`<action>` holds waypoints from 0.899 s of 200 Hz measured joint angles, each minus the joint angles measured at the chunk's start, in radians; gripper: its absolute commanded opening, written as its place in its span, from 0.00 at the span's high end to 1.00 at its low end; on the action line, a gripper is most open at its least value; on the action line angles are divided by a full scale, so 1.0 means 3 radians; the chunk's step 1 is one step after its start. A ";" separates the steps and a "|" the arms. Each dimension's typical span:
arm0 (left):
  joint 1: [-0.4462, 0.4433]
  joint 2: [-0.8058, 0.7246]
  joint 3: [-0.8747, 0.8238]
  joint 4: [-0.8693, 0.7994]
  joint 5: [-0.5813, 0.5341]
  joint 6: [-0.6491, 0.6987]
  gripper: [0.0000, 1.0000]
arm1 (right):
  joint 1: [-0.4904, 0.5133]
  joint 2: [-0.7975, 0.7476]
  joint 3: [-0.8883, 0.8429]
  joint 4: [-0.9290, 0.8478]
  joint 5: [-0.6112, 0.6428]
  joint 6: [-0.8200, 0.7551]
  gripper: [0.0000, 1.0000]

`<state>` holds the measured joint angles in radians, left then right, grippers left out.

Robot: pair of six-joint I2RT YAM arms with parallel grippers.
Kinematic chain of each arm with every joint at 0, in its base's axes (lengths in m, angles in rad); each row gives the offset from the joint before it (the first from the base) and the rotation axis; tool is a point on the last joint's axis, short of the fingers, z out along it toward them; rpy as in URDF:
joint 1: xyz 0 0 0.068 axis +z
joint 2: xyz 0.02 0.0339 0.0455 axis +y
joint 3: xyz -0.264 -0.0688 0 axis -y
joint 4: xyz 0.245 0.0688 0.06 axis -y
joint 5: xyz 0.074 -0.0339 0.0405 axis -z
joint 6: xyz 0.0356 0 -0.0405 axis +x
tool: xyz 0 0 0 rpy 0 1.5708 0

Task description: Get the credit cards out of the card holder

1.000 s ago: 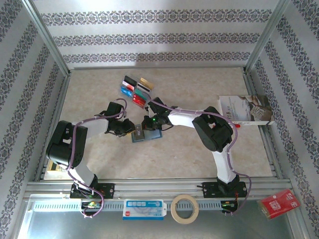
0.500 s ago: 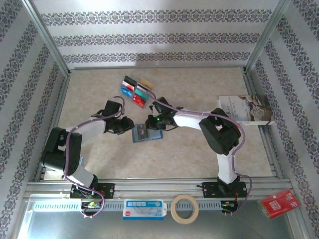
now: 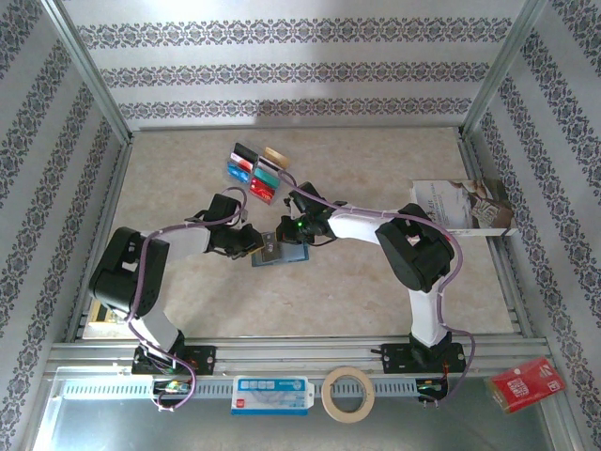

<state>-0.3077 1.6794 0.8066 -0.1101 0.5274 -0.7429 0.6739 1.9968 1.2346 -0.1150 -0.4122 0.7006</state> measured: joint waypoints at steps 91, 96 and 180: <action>-0.0001 0.0015 0.0034 -0.0006 -0.0084 0.0010 0.84 | -0.0081 0.0000 -0.0106 0.0020 0.0011 0.0039 0.95; -0.0001 0.0017 0.0038 -0.0010 -0.0090 0.0010 0.84 | -0.0081 0.0000 -0.0111 0.0029 0.0011 0.0043 0.90; -0.0001 0.0092 0.0100 -0.0029 -0.0103 0.0071 0.86 | -0.0080 0.0027 -0.0112 0.0078 -0.0086 0.0192 0.77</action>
<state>-0.3080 1.7069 0.8368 -0.1188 0.4965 -0.7216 0.6498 2.0048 1.2011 -0.0917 -0.4381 0.7582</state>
